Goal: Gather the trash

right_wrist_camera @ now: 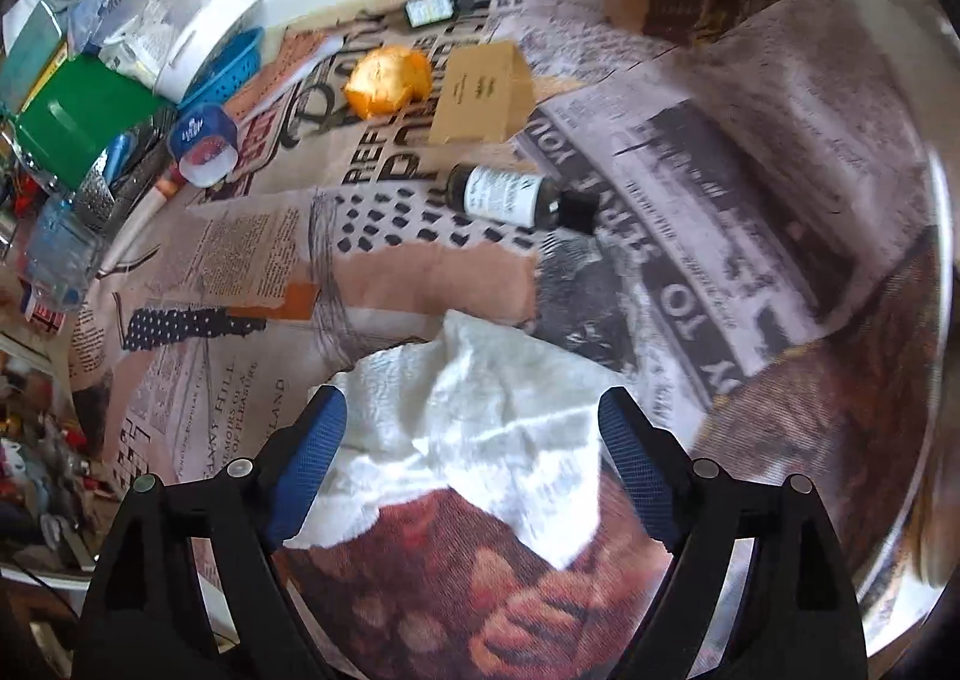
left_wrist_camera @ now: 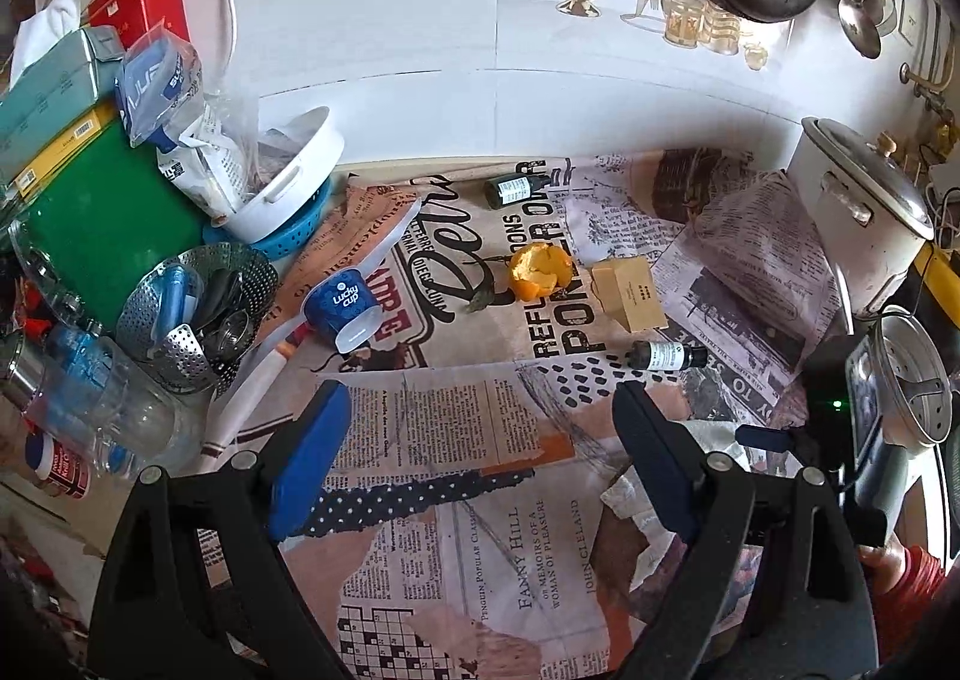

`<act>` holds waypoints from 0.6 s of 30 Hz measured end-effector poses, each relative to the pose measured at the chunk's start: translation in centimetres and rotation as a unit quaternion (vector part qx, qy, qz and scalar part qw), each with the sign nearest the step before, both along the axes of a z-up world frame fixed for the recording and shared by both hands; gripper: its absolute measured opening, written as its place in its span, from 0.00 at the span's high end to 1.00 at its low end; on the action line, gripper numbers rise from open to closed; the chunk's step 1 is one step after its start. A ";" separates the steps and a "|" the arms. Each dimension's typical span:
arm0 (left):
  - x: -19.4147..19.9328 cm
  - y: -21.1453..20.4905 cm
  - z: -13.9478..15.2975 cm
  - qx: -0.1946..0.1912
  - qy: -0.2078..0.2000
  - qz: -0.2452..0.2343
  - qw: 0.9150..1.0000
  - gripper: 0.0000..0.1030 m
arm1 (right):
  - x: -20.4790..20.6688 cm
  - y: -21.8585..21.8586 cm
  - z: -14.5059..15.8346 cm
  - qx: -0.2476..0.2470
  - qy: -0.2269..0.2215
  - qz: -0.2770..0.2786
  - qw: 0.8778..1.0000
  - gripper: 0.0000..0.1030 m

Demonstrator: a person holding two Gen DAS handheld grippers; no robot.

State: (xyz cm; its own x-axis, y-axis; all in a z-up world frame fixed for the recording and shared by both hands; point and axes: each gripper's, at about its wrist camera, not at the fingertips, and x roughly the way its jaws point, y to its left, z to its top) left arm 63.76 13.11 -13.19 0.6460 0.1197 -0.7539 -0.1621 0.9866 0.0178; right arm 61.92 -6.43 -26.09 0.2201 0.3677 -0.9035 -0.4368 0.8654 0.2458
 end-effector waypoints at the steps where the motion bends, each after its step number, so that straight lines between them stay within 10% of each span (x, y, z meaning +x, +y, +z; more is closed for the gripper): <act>1: 0.0 0.2 -0.1 0.002 0.002 0.002 1.000 0.13 | -0.1 0.6 -0.6 -0.001 0.007 0.009 1.000 0.19; 13: 0.8 1.0 -0.8 0.004 0.010 -0.003 1.000 0.13 | -3.9 4.7 -1.8 -0.085 -0.044 0.085 0.992 0.16; 18: 2.2 0.5 -1.8 -0.001 0.022 -0.020 1.000 0.13 | -3.9 4.2 -1.9 -0.079 -0.060 0.067 0.993 0.41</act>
State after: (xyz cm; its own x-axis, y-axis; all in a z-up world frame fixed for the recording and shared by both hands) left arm 65.93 13.58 -15.03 0.6165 0.0926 -0.7819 -0.1209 0.9924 0.0222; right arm 58.05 -2.23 -27.95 0.2885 0.2569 -0.9224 -0.5689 0.8208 0.0507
